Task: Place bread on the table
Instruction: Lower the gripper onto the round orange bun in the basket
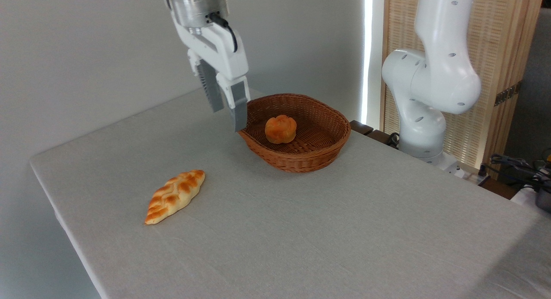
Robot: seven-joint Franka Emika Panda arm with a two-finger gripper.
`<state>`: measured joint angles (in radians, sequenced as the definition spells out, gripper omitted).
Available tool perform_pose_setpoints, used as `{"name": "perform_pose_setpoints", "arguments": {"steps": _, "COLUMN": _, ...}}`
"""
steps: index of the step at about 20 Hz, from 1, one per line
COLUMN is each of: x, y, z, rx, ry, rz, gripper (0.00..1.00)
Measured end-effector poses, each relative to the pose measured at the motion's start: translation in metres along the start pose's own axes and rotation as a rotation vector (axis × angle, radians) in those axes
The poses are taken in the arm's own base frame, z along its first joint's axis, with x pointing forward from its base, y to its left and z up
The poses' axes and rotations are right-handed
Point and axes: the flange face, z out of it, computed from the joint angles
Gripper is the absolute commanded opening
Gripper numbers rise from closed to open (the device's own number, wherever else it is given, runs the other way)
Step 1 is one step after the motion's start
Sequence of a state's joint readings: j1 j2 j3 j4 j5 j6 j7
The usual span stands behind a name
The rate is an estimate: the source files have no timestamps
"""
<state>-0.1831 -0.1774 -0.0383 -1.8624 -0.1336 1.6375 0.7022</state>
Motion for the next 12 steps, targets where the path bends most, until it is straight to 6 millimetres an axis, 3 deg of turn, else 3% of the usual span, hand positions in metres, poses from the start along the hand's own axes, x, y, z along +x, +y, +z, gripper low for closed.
{"name": "perform_pose_setpoints", "arguments": {"steps": 6, "x": -0.009, "y": 0.098, "z": 0.033, "rx": -0.060, "ry": -0.024, "rz": 0.118, "gripper": 1.00}}
{"name": "perform_pose_setpoints", "arguments": {"steps": 10, "x": 0.016, "y": 0.177, "z": 0.076, "rx": -0.022, "ry": -0.098, "rz": 0.166, "gripper": 1.00}}
{"name": "perform_pose_setpoints", "arguments": {"steps": 12, "x": 0.026, "y": 0.206, "z": 0.103, "rx": 0.008, "ry": -0.121, "rz": 0.185, "gripper": 1.00}}
